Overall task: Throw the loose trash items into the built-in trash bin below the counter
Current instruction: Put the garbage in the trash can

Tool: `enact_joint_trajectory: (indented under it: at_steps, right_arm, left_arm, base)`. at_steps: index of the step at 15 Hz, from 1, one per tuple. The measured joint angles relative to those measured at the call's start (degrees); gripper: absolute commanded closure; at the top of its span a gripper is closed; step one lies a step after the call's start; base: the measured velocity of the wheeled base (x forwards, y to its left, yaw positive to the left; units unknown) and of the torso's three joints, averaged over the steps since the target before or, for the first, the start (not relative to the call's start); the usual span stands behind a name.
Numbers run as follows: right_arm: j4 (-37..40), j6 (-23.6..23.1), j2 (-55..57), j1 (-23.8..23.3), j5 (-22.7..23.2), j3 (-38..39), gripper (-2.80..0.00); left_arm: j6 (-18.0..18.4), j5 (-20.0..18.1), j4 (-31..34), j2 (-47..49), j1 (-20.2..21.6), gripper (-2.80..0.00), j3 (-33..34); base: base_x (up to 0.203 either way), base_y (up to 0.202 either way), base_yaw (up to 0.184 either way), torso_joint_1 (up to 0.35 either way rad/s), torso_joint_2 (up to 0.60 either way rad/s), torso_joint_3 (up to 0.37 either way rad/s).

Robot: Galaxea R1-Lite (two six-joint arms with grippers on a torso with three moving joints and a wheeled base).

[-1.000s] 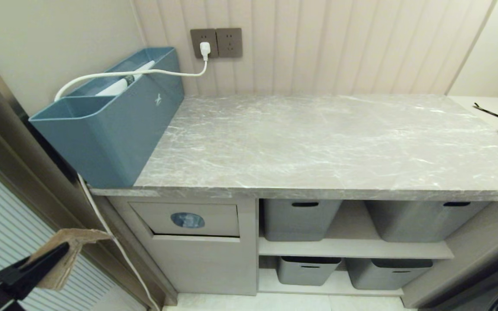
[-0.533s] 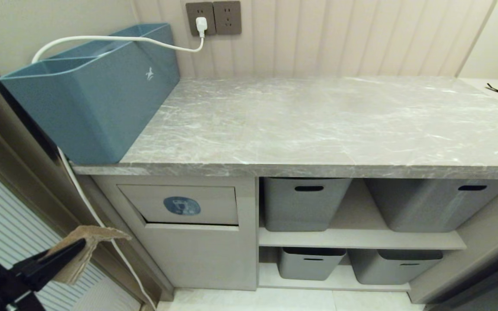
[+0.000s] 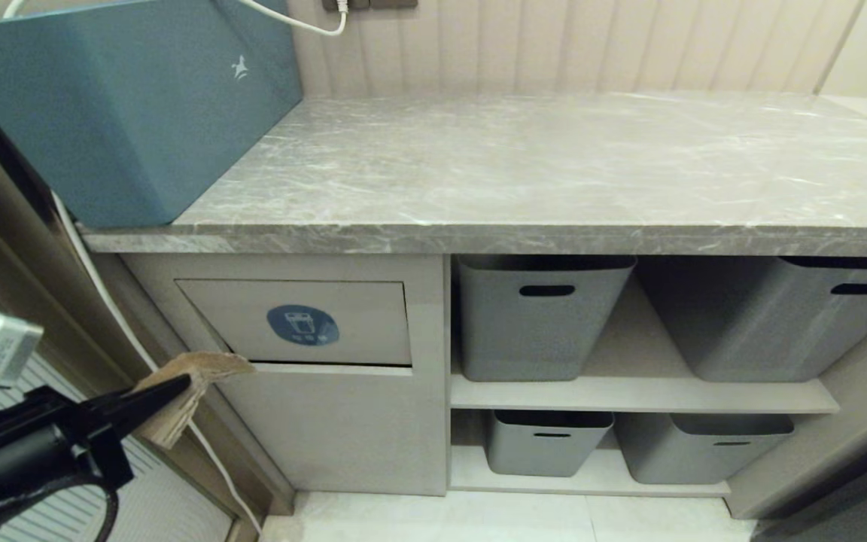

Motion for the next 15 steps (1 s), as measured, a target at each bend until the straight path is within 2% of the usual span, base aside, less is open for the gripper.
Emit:
enact_joint_trajectory:
  at_steps: [3,7,8,11,15]
  right_arm:
    - [0.0,-0.3,0.0,0.0,0.0,0.0,0.0]
    - [0.0,-0.5,0.0,0.0,0.1,0.0,0.0]
    - [0.0,-0.4,0.0,0.0,-0.1,0.0,0.0]
    - [0.0,-0.5,0.0,0.0,-0.5,0.0,0.0]
    - [0.0,-0.6,0.0,0.0,-0.7,0.0,0.0]
  left_arm:
    - [0.0,-0.5,-3.4,5.1,-0.4,0.0,-0.5]
    - [0.0,-0.5,-16.4,15.3,-1.6,0.0,-0.9]
    - [-0.4,-0.5,-19.7,17.8,-2.7,0.0,-1.4]
    - [-1.1,-0.5,-22.7,22.8,-4.1,0.0,-4.4]
    - [-1.3,-0.2,-30.4,29.6,-5.7,0.0,-9.3]
  base:
    - [0.0,0.0,0.0,-0.165,0.46,0.295]
    - [0.0,0.0,0.0,-0.138,0.44,0.305]
    - [0.0,0.0,0.0,-0.055,0.22,0.153]
    - [0.0,0.0,0.0,-0.024,0.08,0.059]
    - [0.0,0.0,0.0,-0.001,0.01,0.007]
